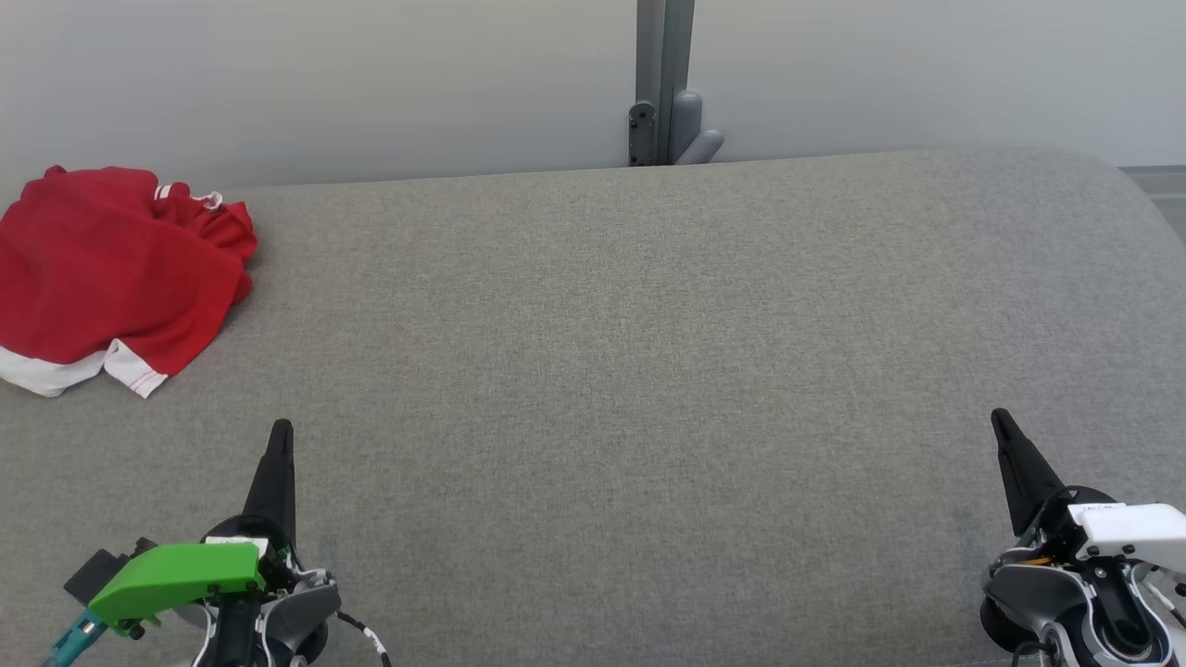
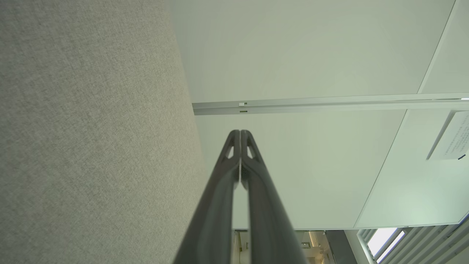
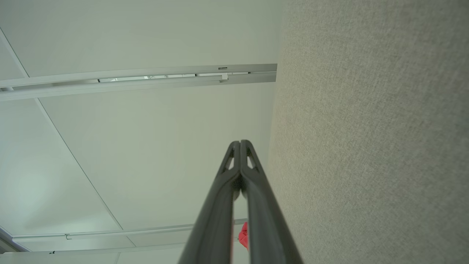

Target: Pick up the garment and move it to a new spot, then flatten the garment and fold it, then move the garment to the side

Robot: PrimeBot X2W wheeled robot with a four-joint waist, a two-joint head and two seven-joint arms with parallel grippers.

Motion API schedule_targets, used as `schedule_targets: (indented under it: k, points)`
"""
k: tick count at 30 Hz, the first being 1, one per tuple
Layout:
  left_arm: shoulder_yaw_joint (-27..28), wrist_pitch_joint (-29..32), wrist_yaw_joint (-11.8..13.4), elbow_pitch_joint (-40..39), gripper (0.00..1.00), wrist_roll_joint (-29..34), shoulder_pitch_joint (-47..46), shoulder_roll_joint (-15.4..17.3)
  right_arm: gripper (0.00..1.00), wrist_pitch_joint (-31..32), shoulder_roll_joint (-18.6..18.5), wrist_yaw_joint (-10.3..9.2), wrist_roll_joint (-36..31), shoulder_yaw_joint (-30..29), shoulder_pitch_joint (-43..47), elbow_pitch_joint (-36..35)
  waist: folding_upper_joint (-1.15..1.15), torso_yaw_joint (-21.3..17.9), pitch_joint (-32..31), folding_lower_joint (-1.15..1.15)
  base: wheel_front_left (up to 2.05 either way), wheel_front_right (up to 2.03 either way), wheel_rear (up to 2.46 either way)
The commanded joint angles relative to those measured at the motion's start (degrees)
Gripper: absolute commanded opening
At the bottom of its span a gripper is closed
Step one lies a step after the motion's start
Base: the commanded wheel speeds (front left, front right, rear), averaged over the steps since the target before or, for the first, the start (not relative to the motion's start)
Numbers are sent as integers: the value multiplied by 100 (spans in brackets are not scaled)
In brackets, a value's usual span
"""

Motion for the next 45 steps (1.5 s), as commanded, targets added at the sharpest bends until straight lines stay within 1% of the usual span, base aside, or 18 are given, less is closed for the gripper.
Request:
schedule_targets:
  k: [1,45]
  points:
    - [8,27,-33,-9,0,-31,-56,12,0,17,-1,2,-21,-6,-68,10,0,0,0,0,0,0,0]
    - [8,27,-33,-9,0,-31,-56,12,0,17,-1,2,-21,-6,-68,10,0,0,0,0,0,0,0]
